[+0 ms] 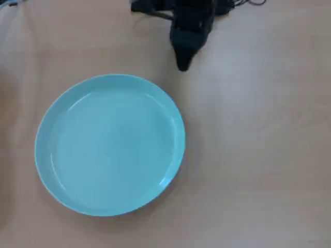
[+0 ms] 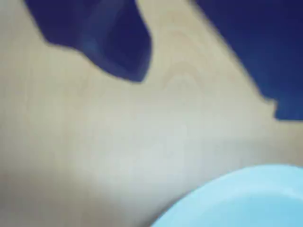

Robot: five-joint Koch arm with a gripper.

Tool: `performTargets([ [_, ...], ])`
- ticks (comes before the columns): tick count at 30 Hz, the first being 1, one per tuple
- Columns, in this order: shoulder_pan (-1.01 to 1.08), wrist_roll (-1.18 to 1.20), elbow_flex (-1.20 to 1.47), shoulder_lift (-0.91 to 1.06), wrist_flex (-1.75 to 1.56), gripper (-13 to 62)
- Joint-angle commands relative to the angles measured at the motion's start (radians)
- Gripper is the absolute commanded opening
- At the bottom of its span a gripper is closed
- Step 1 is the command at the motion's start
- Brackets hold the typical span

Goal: Move the green bowl from right to left

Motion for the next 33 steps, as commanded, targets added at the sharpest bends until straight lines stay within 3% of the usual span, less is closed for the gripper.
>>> performTargets([
  [1, 0.057, 0.086, 0.005, 0.029, -0.032, 29.0],
  [16, 0.138, 0.318, 0.189, 0.021, -0.186, 29.0],
  [33, 0.247, 0.147, 0.308, -0.178, -0.416, 29.2],
])
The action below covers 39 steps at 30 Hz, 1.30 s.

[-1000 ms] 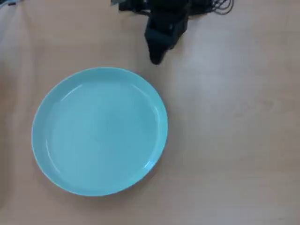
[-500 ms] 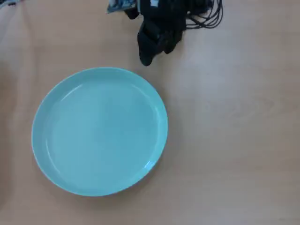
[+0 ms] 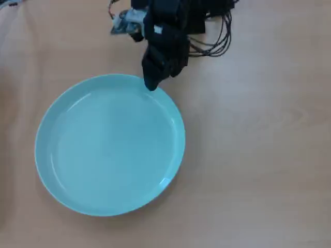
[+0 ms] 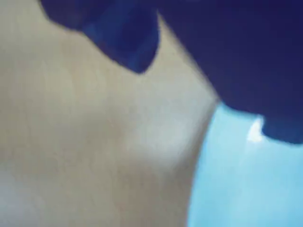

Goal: Move the green bowl from right to left

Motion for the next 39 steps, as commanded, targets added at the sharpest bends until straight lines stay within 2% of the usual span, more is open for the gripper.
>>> performTargets([
  [1, 0.018, -0.028, -0.04, -0.025, -0.038, 29.2],
  [18, 0.071, -0.167, -0.115, -0.235, -0.101, 29.2],
  [31, 0.084, -0.218, -0.143, -0.253, -0.098, 28.7],
  [39, 0.086, -0.215, -0.137, -0.268, -0.143, 16.3],
])
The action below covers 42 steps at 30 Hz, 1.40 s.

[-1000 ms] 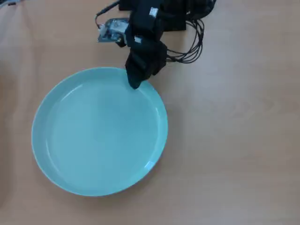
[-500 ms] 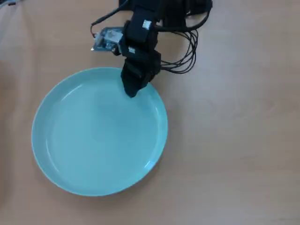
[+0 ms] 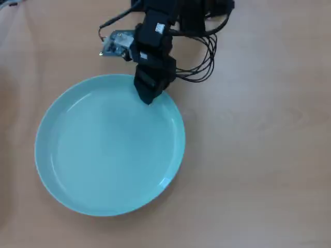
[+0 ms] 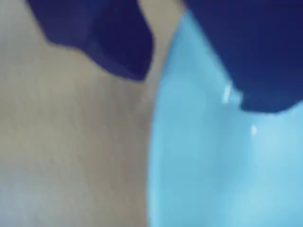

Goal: Move the green bowl from right to left

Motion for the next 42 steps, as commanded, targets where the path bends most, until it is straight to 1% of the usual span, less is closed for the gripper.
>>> performTargets([
  [1, 0.005, -0.003, -0.052, -0.011, -0.061, 15.1],
  [10, 0.005, -0.003, -0.052, -0.043, -0.094, 5.5],
  [12, 0.005, -0.003, -0.052, -0.043, -0.094, 1.8],
  [16, 0.003, -0.005, -0.052, -0.041, -0.106, -8.4],
  [27, -0.003, -0.012, -0.052, -0.043, -0.114, -7.7],
  [35, -0.055, -0.144, -0.063, -0.041, -0.115, -7.7],
  [42, -0.109, -0.147, -0.066, -0.037, -0.114, -7.7],
])
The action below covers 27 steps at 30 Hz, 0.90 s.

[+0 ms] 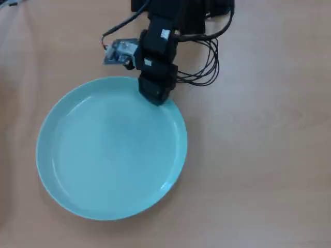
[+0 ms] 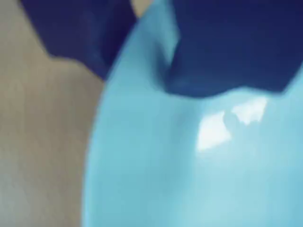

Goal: Move the green bowl from right to left

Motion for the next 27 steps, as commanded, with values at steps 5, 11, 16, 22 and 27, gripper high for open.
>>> performTargets([
  [5, -0.106, -0.043, -0.063, 0.006, -0.009, -7.7],
  [11, -0.218, -0.038, -0.072, 0.008, -0.005, -7.7],
  [16, -0.319, -0.032, -0.071, 0.008, -0.002, -7.7],
  [22, -0.443, -0.029, -0.069, 0.008, 0.003, -7.7],
  [27, -0.56, 0.002, -0.066, 0.006, 0.002, -7.7],
])
